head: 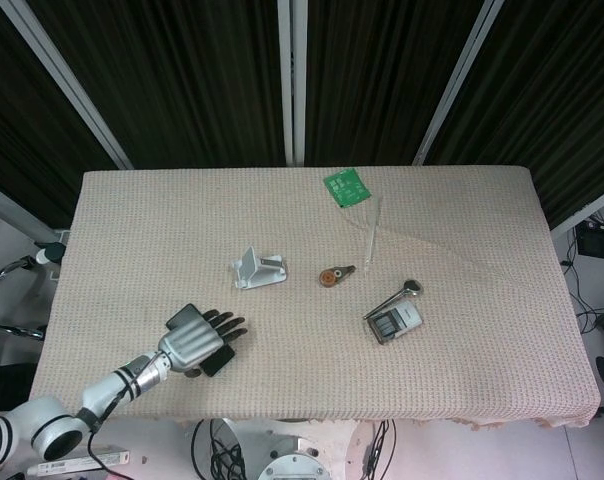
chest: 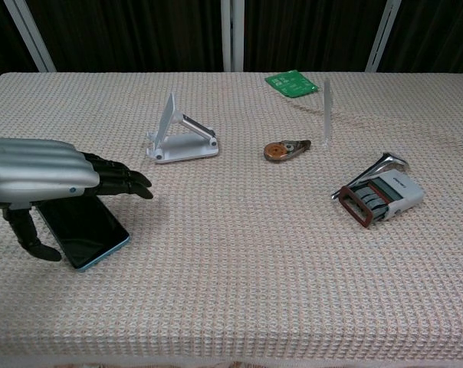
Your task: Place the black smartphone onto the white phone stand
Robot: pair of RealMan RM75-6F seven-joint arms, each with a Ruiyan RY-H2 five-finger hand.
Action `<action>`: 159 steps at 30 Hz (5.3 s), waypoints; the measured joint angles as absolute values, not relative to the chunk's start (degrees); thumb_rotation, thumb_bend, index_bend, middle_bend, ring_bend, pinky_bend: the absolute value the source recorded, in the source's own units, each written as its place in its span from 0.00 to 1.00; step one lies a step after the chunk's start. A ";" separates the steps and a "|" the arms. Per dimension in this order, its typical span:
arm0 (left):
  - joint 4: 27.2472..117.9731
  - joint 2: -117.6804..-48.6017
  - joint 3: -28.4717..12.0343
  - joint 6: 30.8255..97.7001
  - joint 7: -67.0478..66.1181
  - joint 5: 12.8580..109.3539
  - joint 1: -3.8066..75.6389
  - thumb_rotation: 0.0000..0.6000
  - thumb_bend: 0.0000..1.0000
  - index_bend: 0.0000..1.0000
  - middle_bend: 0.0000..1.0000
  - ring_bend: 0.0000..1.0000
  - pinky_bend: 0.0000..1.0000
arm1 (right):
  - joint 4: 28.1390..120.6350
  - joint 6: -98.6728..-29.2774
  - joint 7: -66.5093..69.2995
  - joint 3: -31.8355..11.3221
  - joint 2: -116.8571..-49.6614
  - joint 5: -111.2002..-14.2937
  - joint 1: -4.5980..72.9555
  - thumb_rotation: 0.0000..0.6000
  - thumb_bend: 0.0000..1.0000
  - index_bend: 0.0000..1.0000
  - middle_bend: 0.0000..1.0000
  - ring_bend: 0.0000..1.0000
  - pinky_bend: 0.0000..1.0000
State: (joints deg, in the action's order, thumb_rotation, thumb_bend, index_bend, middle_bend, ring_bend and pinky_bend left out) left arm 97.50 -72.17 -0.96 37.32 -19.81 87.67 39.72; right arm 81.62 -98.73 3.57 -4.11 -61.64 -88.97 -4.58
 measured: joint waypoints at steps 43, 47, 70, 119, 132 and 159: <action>92.88 -74.64 4.79 41.92 -23.29 86.00 41.62 1.00 0.18 0.30 0.01 0.04 0.15 | 82.00 -97.56 2.63 -4.50 -61.48 -88.08 -5.08 1.00 0.21 0.00 0.00 0.00 0.00; 91.64 -75.29 5.68 43.52 -21.87 87.86 40.98 1.00 0.22 0.39 0.02 0.04 0.15 | 82.20 -97.35 2.28 -4.43 -61.38 -88.01 -5.11 1.00 0.21 0.00 0.00 0.00 0.00; 87.42 -77.05 6.41 52.95 -7.05 93.54 38.42 1.00 0.47 0.68 0.43 0.11 0.16 | 83.96 -96.28 0.84 -4.32 -60.59 -87.60 -5.03 1.00 0.21 0.00 0.00 0.00 0.00; 99.67 -90.52 -22.72 71.06 5.81 48.48 36.81 1.00 0.51 0.69 0.80 0.34 0.17 | 82.40 -96.55 3.40 -4.48 -60.37 -87.74 -5.02 1.00 0.21 0.00 0.00 0.00 0.00; 93.87 -99.13 -26.71 72.56 2.64 43.43 39.55 1.00 0.52 0.69 0.81 0.35 0.17 | 81.19 -96.55 4.50 -4.47 -60.73 -87.50 -5.23 1.00 0.21 0.00 0.00 0.00 0.00; 82.72 -106.76 -27.29 67.81 9.13 47.94 39.09 1.00 0.52 0.68 0.81 0.35 0.17 | 79.82 -95.19 5.39 -4.91 -60.83 -85.54 -5.35 1.00 0.21 0.00 0.00 0.00 0.00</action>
